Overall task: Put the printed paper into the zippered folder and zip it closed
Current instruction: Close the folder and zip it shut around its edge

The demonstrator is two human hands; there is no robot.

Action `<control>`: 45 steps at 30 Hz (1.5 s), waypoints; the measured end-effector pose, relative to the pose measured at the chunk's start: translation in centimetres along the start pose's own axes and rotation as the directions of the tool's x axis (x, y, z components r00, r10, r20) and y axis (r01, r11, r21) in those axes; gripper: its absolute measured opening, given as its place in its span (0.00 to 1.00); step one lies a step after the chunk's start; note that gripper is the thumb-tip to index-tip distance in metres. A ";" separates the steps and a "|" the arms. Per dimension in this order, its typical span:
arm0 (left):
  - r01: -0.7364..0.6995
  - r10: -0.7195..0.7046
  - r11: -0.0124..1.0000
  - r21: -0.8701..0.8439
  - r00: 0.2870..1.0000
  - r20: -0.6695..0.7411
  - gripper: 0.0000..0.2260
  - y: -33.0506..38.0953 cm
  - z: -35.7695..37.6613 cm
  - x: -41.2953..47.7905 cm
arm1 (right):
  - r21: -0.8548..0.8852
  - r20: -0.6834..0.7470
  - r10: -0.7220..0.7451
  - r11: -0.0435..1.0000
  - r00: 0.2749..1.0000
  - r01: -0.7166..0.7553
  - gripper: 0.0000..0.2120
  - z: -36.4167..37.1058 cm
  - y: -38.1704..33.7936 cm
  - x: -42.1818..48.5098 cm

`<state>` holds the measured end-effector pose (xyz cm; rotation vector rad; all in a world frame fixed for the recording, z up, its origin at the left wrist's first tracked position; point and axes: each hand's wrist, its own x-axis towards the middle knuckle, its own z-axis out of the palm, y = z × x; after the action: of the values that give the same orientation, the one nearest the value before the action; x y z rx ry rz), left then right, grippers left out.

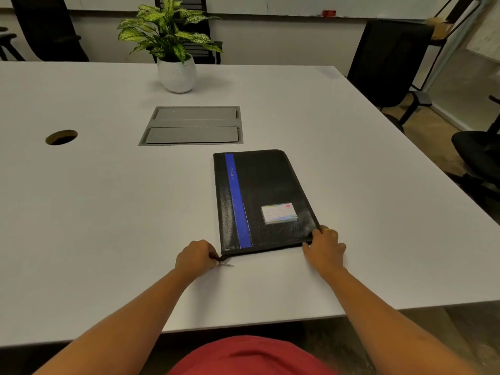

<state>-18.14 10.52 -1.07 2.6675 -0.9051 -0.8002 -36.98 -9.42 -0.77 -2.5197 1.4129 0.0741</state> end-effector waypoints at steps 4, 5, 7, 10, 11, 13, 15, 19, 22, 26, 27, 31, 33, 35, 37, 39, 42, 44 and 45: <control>0.005 -0.006 1.000 -0.031 0.999 -0.034 0.10 -0.2 0.1 -0.3 | 0.116 -0.038 -0.259 0.958 0.965 0.262 0.12 1.0 -3.0 -1.9; 0.010 -0.011 0.999 -0.038 0.999 -0.044 0.10 -0.2 0.1 -0.4 | 0.171 0.031 -0.300 0.941 0.953 0.291 0.12 1.4 -4.1 -2.6; 0.019 -0.022 0.998 -0.055 0.998 -0.059 0.10 -0.3 0.2 -0.5 | 0.221 0.147 -0.360 0.920 0.922 0.324 0.13 2.3 -6.1 -3.9; 0.032 -0.037 0.996 -0.080 0.997 -0.062 0.10 -0.5 0.3 -0.7 | 0.260 0.213 -0.379 0.910 0.900 0.322 0.17 3.7 -8.6 -5.2; 0.035 -0.040 0.995 -0.091 0.997 -0.062 0.10 -0.5 0.4 -0.7 | 0.275 0.223 -0.380 0.908 0.898 0.316 0.18 4.1 -9.2 -5.4; 0.039 -0.047 0.992 -0.116 0.997 -0.061 0.09 -0.6 0.5 -0.7 | 0.290 0.235 -0.389 0.903 0.891 0.317 0.18 4.5 -10.0 -5.5; 0.045 -0.052 0.989 -0.140 0.997 -0.051 0.09 -0.7 0.6 -0.7 | 0.293 0.235 -0.410 0.894 0.881 0.338 0.18 4.7 -10.6 -5.6; 0.036 -0.044 0.986 -0.160 0.998 -0.044 0.10 -0.7 0.8 -0.7 | 0.250 0.225 -0.442 0.888 0.868 0.387 0.17 5.1 -11.6 -5.9; 0.039 -0.047 0.985 -0.166 0.998 -0.044 0.10 -0.7 0.8 -0.8 | 0.209 0.197 -0.440 0.892 0.876 0.401 0.15 5.5 -11.9 -6.0; 0.028 -0.036 0.986 -0.167 0.998 -0.047 0.10 -0.5 1.1 -1.1 | 0.162 0.130 -0.407 0.908 0.904 0.386 0.13 5.8 -12.1 -6.1; 0.028 -0.037 0.986 -0.161 0.998 -0.052 0.10 -0.4 1.1 -1.2 | 0.157 0.118 -0.402 0.910 0.908 0.383 0.13 5.9 -12.1 -6.2; 0.032 -0.041 0.992 -0.126 0.996 -0.073 0.11 -0.3 0.9 -1.5 | 0.142 0.116 -0.403 0.911 0.908 0.386 0.15 6.4 -12.2 -6.5; 0.027 -0.035 0.995 -0.092 0.995 -0.089 0.11 -0.2 0.7 -1.6 | 0.128 0.118 -0.408 0.910 0.905 0.394 0.15 6.3 -12.3 -6.5; 0.020 -0.026 0.998 -0.053 0.994 -0.106 0.11 0.0 0.6 -1.7 | 0.108 0.111 -0.416 0.908 0.903 0.405 0.15 6.2 -12.3 -6.5; 0.018 -0.021 1.000 -0.023 0.993 -0.115 0.11 0.1 0.5 -1.8 | 0.107 0.094 -0.413 0.909 0.906 0.403 0.15 6.0 -12.1 -6.3; 0.018 -0.018 1.000 -0.005 0.993 -0.117 0.11 0.1 0.4 -1.8 | 0.105 0.078 -0.411 0.909 0.908 0.403 0.15 5.9 -11.8 -6.2; 0.009 -0.005 1.000 0.027 0.993 -0.121 0.11 0.1 0.4 -1.7 | 0.101 0.055 -0.413 0.908 0.909 0.407 0.16 5.9 -11.7 -6.2; 0.003 0.005 0.998 0.058 0.992 -0.126 0.11 0.1 0.2 -1.6 | 0.105 0.046 -0.410 0.909 0.911 0.404 0.15 5.9 -11.7 -6.2; -0.001 0.012 0.997 0.080 0.992 -0.129 0.11 0.1 0.1 -1.6 | 0.107 0.046 -0.405 0.911 0.913 0.399 0.15 5.9 -11.7 -6.0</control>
<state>-19.27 11.39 -0.44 2.7460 -0.9313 -0.5932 -29.86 2.83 -3.22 -2.6429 0.8257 0.0141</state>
